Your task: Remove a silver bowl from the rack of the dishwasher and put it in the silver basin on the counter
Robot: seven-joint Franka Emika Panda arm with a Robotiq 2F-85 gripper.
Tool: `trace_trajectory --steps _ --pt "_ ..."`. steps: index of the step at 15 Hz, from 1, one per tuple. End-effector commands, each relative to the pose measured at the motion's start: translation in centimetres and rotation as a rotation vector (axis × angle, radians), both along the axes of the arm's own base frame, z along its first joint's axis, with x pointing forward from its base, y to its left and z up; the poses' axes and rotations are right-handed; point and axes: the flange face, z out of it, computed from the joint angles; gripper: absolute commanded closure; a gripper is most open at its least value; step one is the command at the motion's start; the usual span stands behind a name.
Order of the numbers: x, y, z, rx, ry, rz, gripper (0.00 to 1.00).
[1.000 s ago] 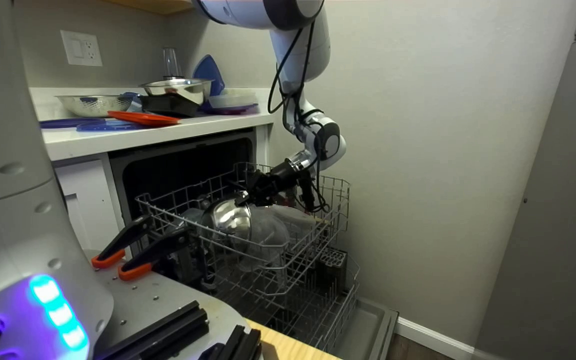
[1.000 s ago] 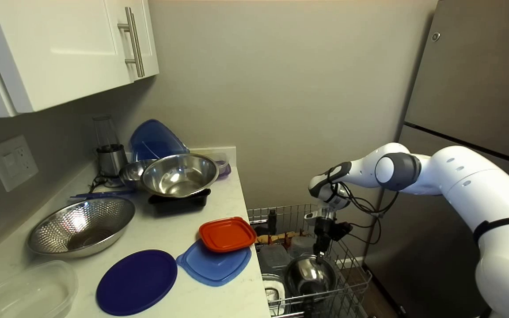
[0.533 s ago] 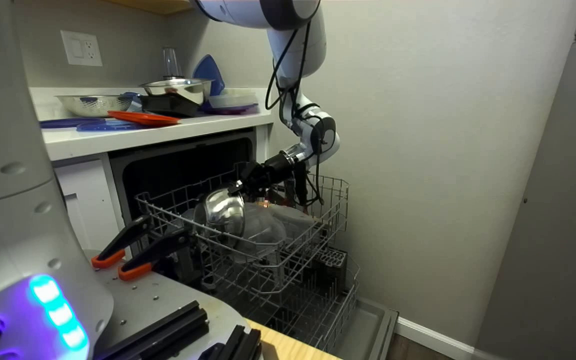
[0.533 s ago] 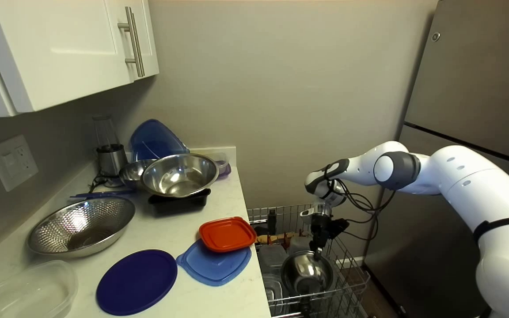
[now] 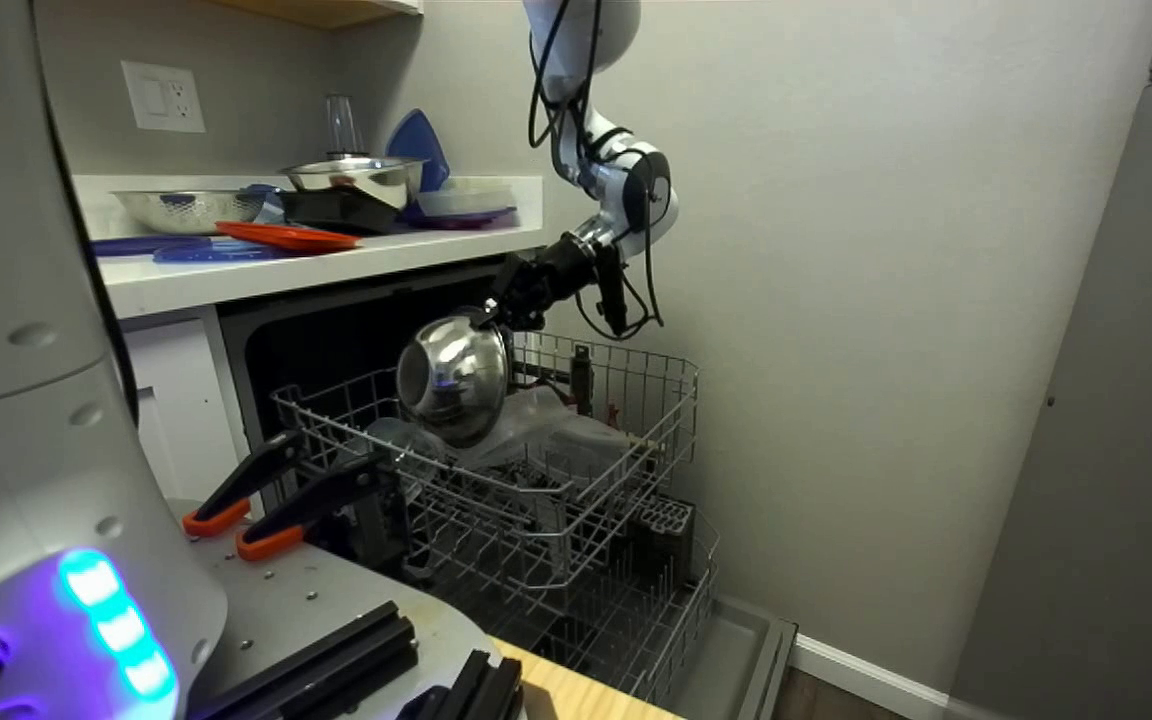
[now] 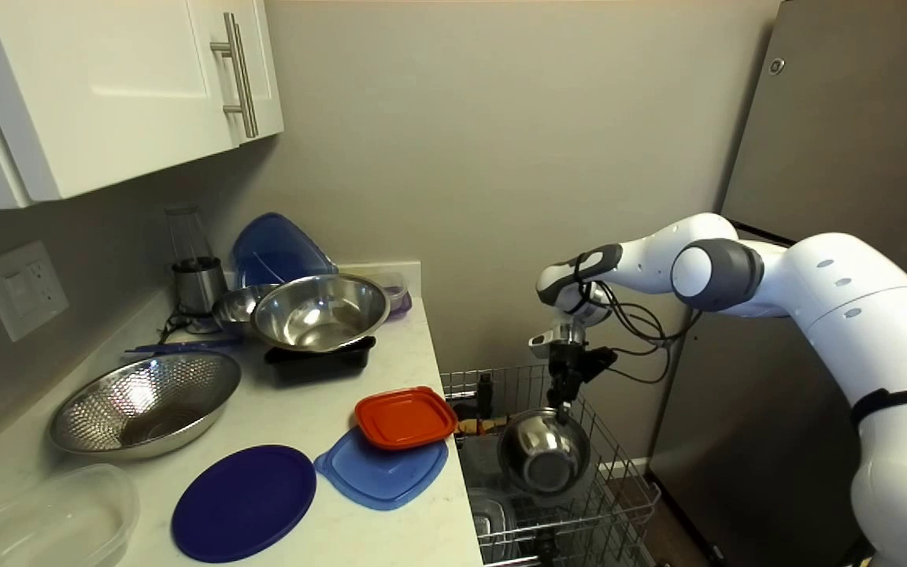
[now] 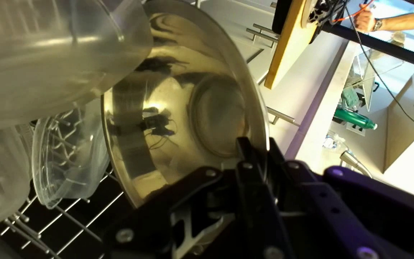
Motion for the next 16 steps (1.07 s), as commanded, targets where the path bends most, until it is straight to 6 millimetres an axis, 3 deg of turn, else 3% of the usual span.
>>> trace_trajectory --steps 1,5,12,16 --pt "0.5 -0.1 5.3 -0.062 -0.067 0.024 0.96" --pt "1.1 -0.4 7.8 -0.067 -0.114 0.018 0.96" --pt "1.7 -0.8 9.9 -0.13 -0.158 0.019 0.96" --pt "2.6 0.5 13.6 -0.227 -0.231 0.079 0.96"
